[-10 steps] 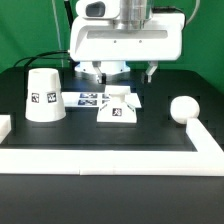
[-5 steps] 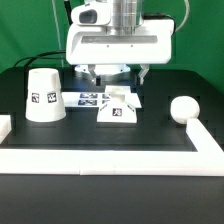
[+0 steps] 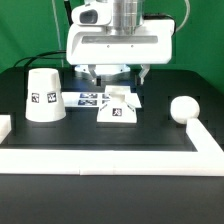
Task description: Assemble lamp
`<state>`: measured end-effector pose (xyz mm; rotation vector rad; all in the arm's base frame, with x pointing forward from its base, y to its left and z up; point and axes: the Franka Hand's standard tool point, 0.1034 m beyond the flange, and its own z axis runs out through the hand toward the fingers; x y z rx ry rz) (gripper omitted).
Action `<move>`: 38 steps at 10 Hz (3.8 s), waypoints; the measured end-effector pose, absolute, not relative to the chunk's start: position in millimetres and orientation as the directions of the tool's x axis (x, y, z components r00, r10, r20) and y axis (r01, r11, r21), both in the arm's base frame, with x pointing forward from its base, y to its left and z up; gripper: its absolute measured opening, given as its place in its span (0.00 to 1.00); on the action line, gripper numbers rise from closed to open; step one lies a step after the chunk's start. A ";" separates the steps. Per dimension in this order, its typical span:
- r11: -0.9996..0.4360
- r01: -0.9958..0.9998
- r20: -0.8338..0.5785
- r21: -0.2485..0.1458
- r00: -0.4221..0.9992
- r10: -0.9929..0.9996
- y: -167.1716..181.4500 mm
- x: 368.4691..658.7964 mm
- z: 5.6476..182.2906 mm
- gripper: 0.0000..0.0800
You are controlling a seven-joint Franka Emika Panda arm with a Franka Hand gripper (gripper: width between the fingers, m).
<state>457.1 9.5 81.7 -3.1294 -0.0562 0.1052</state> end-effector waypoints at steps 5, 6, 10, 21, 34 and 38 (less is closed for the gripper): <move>-0.998 -0.069 -0.075 -0.014 0.995 -0.068 14.5 419.5 66.9 0.87; -0.998 -0.067 -0.076 -0.014 0.995 -0.066 14.2 414.9 63.9 0.87; -0.998 -0.065 -0.092 -0.014 0.994 -0.064 16.2 408.6 53.0 0.87; -0.999 -0.052 -0.111 -0.014 0.993 -0.050 16.2 402.3 40.7 0.67; -0.999 0.006 -0.007 -0.033 1.000 0.006 50.9 501.7 41.9 0.67; -0.999 0.021 0.035 -0.039 0.999 0.020 63.7 537.6 42.7 0.67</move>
Offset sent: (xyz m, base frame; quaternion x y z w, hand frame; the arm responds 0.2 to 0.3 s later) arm -0.0265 -0.0007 -0.0082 0.0114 0.0045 0.0591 0.9982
